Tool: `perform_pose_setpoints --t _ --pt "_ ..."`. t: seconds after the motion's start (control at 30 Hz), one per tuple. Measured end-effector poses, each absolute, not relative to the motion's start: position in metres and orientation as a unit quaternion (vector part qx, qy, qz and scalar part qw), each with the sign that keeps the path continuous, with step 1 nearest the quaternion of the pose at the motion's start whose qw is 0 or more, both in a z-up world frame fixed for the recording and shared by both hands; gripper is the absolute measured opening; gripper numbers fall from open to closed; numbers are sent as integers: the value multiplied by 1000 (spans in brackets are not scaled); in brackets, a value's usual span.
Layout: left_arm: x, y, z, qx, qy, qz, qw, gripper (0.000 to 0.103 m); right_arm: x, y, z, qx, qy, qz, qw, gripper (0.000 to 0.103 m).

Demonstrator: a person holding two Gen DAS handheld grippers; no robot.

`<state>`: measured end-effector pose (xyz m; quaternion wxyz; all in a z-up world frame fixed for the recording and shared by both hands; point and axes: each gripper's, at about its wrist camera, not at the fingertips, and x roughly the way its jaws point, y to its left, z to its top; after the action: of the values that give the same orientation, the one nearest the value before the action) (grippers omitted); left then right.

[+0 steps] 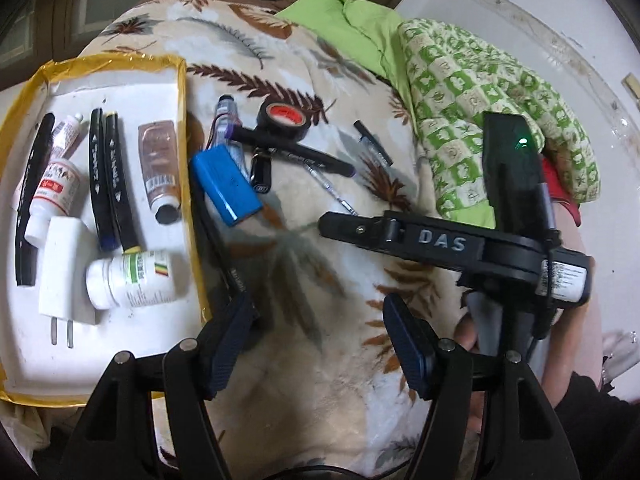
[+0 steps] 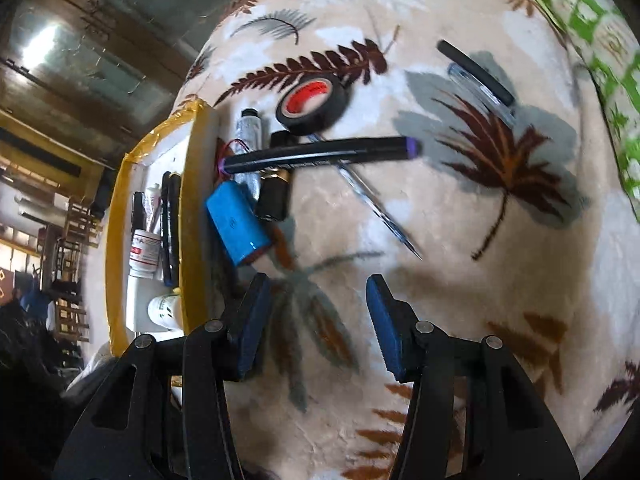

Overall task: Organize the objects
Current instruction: 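Withdraw both grippers from the tray back over the pile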

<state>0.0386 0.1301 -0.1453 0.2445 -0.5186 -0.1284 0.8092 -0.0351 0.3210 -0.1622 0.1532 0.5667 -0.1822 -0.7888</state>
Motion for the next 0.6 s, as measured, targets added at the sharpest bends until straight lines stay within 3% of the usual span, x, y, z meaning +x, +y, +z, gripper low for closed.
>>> perform_pose_setpoints --t 0.6 --pt "34 118 -158 -530 -163 799 234 68 -40 338 -177 572 -202 -783 137 50"
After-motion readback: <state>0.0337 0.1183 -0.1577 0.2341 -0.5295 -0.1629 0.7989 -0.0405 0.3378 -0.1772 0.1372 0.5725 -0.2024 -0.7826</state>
